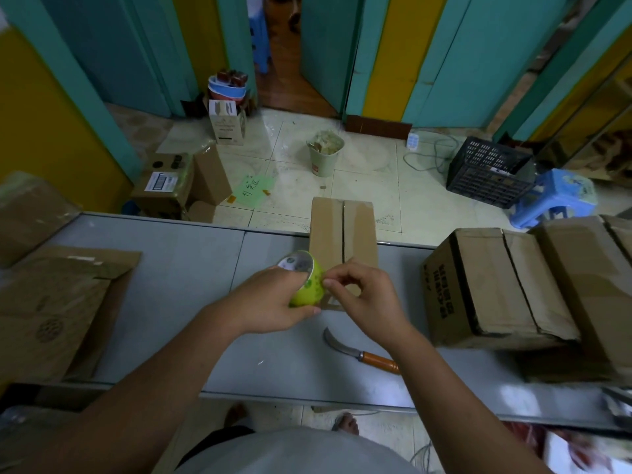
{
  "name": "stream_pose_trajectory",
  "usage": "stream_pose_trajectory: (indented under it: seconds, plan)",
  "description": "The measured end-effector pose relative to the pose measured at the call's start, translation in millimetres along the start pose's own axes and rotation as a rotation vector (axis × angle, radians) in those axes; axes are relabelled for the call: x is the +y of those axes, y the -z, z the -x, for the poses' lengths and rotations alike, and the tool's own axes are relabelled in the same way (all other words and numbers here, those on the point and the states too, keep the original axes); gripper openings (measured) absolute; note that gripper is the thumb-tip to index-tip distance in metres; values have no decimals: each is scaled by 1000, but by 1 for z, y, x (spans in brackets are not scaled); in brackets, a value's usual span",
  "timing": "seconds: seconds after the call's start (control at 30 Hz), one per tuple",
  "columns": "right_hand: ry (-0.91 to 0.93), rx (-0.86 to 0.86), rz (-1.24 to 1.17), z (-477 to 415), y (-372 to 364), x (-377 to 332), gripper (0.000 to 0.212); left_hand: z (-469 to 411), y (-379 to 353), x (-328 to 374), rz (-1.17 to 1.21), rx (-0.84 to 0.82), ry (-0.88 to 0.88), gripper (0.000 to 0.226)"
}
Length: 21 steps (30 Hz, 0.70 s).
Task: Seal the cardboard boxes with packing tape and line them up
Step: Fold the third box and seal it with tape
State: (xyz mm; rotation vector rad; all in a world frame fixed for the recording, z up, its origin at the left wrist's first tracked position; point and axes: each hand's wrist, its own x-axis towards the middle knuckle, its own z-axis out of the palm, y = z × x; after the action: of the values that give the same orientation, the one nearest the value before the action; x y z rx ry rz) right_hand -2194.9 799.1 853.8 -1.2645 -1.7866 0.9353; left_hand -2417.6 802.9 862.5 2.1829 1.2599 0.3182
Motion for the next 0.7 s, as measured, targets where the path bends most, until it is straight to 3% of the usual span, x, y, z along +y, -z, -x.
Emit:
stream_pose_trajectory:
  seconds: [0.13, 0.27, 0.43, 0.7]
  plan:
    - [-216, 10, -166, 5, 8, 9, 16, 2, -4, 4, 310, -55, 71, 34]
    - [-378, 43, -426, 11, 13, 12, 12, 4, -9, 7, 546, -37, -7, 15]
    - [-385, 43, -368, 14, 18, 16, 9, 2, -19, 6, 740, 60, 38, 14]
    - [-343, 37, -386, 25, 29, 16, 10, -3, -27, -10, 436, -21, 227, 35]
